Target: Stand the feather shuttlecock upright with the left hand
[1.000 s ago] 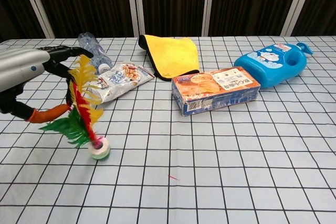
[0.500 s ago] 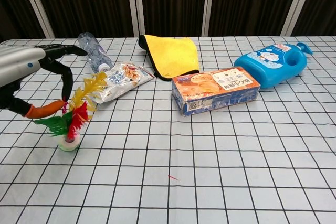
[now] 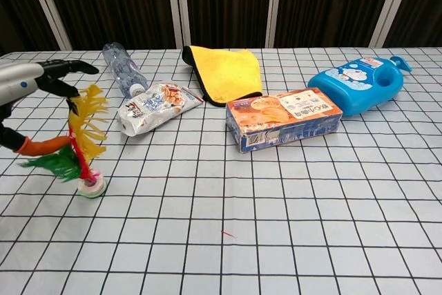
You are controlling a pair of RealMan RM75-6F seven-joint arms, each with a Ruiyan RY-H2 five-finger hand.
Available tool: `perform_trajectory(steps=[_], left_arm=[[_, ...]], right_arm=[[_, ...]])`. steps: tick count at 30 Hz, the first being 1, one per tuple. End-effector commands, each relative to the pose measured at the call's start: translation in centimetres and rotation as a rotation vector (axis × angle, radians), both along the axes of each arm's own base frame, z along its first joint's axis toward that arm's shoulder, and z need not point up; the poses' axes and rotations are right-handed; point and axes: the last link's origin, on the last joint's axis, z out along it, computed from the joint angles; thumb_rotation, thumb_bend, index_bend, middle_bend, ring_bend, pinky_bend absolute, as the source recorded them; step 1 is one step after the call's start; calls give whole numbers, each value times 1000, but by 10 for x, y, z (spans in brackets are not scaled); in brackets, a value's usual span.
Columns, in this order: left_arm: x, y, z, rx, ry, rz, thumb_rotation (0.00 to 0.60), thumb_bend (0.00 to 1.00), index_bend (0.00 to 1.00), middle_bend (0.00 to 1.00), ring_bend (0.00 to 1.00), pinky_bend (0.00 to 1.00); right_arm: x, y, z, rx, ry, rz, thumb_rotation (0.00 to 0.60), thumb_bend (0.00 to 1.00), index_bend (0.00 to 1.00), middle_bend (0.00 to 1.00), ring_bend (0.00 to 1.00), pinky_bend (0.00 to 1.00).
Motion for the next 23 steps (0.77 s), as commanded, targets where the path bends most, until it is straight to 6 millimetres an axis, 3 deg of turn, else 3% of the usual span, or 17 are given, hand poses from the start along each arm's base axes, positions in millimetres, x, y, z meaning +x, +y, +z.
perform_trajectory(steps=[1,3,7,10,17,23], left_arm=[[-3,-4,4,-11,-37,33,600,246,317,0,0,0],[-6,-7,11,-9,-73,68,600,169,154,0,0,0],[-10,-11,31,46,-132,69,600,136,12,0,0,0],[-17,-18,51,97,-164,67,600,131,0,0,0,0],[-59,-53,96,211,-100,60,600,131,0,0,0,0],[-98,-83,107,237,-28,108,600,127,0,0,0,0]], right_arm=[[0,0,0,0,0,-1,600,334,0,0,0,0],[0,0,0,1,1,-2,600,334,0,0,0,0],[0,1,0,1,1,1,600,334,0,0,0,0],[0,1,0,1,3,3,600,334,0,0,0,0],[1,1,-1,5,16,9,600,334,0,0,0,0],[2,1,-2,4,27,13,600,334,0,0,0,0]])
